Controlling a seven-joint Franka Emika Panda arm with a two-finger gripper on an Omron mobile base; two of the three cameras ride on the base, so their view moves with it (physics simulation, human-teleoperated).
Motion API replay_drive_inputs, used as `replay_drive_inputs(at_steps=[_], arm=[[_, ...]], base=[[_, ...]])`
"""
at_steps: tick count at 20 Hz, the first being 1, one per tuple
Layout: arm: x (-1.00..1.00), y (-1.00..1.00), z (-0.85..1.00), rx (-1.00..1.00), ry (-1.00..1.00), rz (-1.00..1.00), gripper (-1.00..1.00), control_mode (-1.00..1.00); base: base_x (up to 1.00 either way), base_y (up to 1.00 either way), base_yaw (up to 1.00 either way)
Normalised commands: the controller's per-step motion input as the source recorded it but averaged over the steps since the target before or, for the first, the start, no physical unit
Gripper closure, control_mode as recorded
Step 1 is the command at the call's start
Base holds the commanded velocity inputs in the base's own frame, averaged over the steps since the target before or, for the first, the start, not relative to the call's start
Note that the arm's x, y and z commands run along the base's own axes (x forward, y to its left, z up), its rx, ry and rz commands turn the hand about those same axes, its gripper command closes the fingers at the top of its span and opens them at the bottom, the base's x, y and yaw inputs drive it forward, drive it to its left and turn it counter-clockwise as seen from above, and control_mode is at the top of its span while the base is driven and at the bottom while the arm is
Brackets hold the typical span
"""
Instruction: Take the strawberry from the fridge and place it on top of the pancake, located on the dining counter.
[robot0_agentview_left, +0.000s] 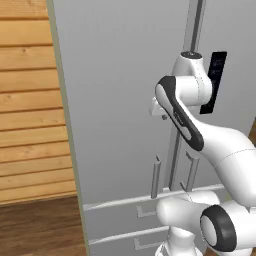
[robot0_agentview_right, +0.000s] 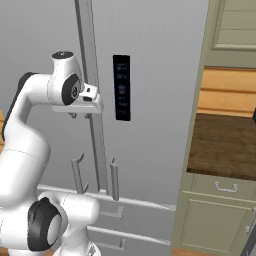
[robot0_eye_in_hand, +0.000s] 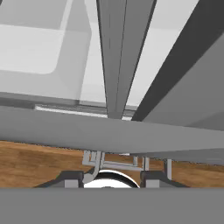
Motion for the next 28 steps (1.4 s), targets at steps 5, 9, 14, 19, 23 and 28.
replay_drive_inputs(at_steps=[5,9,14,19,23,28], arm=[[0.0,0.0,0.0,0.0,0.0,0.0,-1.0,1.0],[0.0,0.0,0.0,0.0,0.0,0.0,-1.0,1.0],[0.0,0.0,0.0,0.0,0.0,0.0,-1.0,1.0],[0.0,0.0,0.0,0.0,0.0,0.0,-1.0,1.0],[0.0,0.0,0.0,0.0,0.0,0.0,-1.0,1.0],[0.0,0.0,0.0,0.0,0.0,0.0,-1.0,1.0]], base=[[-0.25,-0.06,0.0],[-0.61,-0.21,-0.1],[-0.47,-0.04,-0.09],[-0.54,-0.14,-0.05],[-0.34,-0.15,0.0],[-0.32,-0.2,0.0]])
